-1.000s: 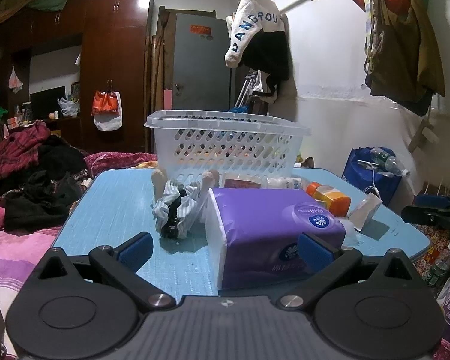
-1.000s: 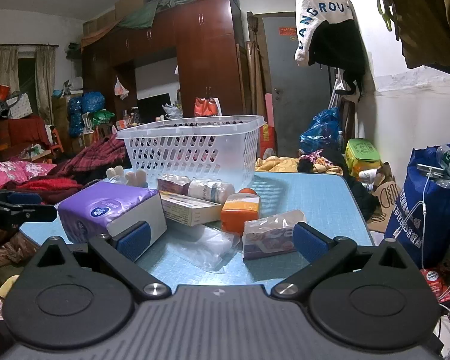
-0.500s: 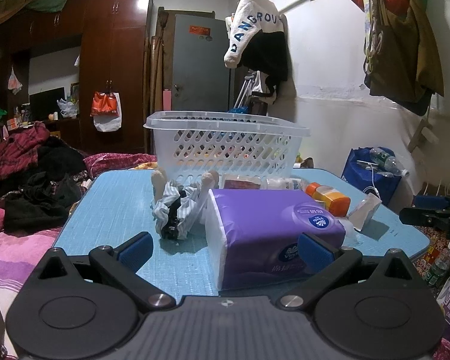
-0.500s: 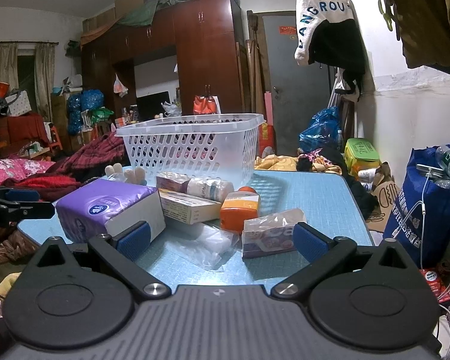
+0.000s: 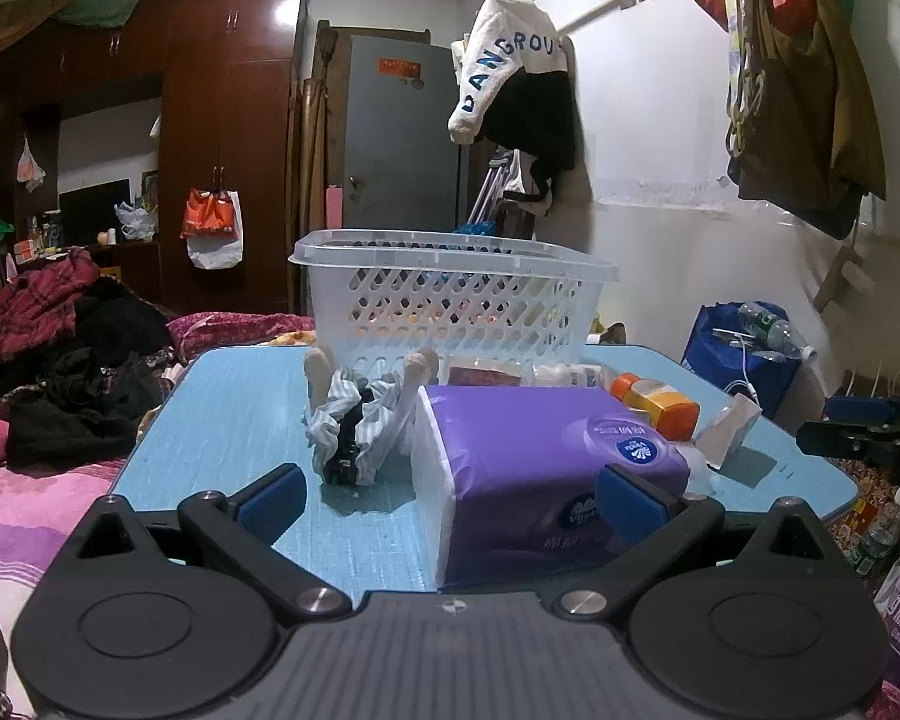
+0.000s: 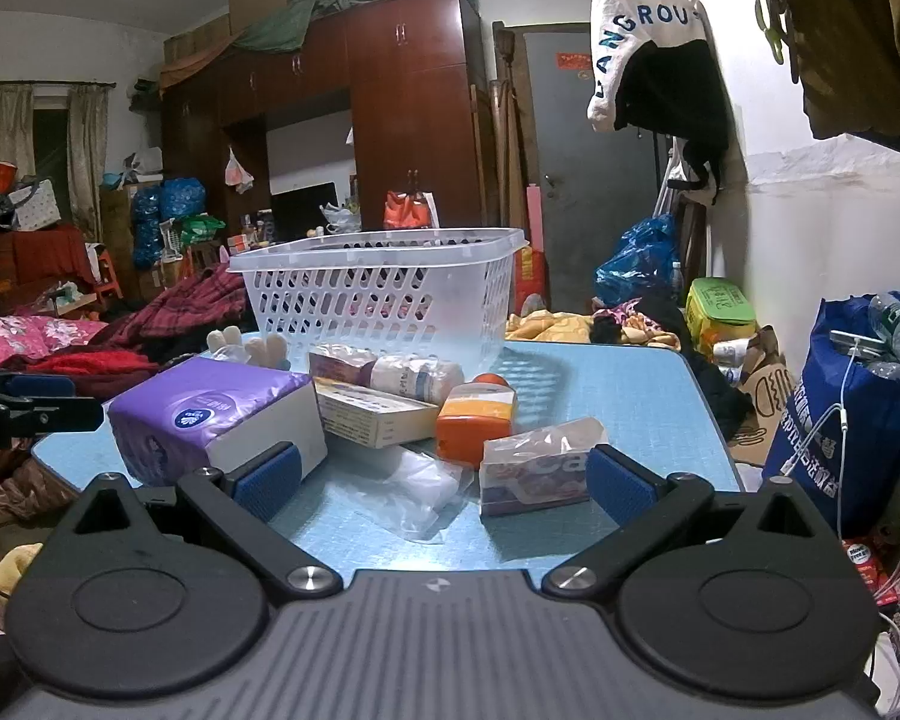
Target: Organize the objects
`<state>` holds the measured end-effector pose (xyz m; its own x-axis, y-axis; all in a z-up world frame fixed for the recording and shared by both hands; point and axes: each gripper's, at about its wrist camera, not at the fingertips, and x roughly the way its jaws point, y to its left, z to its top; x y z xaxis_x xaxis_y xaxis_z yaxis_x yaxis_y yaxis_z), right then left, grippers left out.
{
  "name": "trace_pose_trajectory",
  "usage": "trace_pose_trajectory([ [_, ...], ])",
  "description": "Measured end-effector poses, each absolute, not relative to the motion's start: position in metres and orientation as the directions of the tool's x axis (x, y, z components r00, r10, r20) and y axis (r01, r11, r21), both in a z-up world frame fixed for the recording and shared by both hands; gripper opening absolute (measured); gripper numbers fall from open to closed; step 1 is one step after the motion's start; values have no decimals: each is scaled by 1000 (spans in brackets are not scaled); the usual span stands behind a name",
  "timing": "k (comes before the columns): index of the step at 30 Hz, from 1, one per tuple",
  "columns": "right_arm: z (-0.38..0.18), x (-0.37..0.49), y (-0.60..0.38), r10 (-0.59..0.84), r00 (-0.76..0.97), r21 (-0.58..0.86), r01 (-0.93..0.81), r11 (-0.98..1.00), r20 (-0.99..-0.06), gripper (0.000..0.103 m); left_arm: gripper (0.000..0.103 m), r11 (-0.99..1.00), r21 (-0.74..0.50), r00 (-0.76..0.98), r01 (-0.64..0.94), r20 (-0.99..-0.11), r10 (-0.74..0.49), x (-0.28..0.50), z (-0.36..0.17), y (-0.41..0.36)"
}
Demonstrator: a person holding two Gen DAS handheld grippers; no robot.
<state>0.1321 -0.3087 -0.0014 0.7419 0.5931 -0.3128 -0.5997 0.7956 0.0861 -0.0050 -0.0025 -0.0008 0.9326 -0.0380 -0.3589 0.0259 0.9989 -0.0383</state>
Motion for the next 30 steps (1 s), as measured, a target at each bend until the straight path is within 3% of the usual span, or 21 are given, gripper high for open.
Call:
trace_pose_trajectory([
  [30,-1,133,-310,592,743,83,-599,796,-313,103,103,999,-41,932,17,-361,-30,-4,-1,-2],
])
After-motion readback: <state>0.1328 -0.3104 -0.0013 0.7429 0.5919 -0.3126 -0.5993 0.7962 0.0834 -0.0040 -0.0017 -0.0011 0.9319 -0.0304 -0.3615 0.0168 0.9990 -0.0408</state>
